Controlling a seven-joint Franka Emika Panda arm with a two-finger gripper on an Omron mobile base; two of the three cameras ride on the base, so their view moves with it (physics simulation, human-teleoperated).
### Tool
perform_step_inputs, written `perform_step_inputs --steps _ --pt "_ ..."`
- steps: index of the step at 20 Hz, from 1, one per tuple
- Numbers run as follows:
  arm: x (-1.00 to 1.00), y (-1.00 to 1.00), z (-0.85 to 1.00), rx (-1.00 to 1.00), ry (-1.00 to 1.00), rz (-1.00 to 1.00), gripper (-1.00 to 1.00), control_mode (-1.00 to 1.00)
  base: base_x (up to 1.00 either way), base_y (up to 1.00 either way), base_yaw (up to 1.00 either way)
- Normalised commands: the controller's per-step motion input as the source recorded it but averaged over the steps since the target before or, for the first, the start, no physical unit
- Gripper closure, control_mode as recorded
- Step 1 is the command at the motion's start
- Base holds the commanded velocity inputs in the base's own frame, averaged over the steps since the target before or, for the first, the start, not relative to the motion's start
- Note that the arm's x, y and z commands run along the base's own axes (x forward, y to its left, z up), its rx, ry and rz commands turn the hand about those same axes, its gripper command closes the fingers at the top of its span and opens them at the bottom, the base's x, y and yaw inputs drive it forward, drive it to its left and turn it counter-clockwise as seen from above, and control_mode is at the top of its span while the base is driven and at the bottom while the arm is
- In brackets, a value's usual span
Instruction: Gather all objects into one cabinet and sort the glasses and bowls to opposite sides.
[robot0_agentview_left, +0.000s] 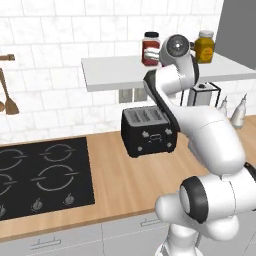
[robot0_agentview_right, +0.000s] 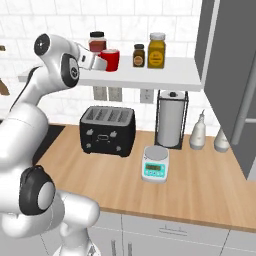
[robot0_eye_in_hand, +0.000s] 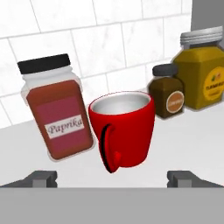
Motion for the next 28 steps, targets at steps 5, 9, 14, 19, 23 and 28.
perform_step_inputs --steps 5,9,14,19,23,28 --pt "0.05 -0.09 0.0 0.0 0.04 -0.03 -1.0 -1.0 0.0 0.0 0.0" --pt "0.01 -0.03 0.0 0.0 0.0 -0.08 -1.0 -1.0 0.0 0.0 0.0" --pt "0.08 0.0 0.0 0.0 0.0 -0.09 -1.0 -1.0 0.0 0.0 0.0" --pt "0.17 0.0 0.0 0.0 0.0 -0.09 -1.0 -1.0 0.0 0.0 0.0" --pt "0.16 0.0 0.0 0.0 0.0 -0.06 -1.0 -1.0 0.0 0.0 0.0" --pt "0.09 0.0 0.0 0.0 0.0 -0.02 -1.0 -1.0 0.0 0.0 0.0"
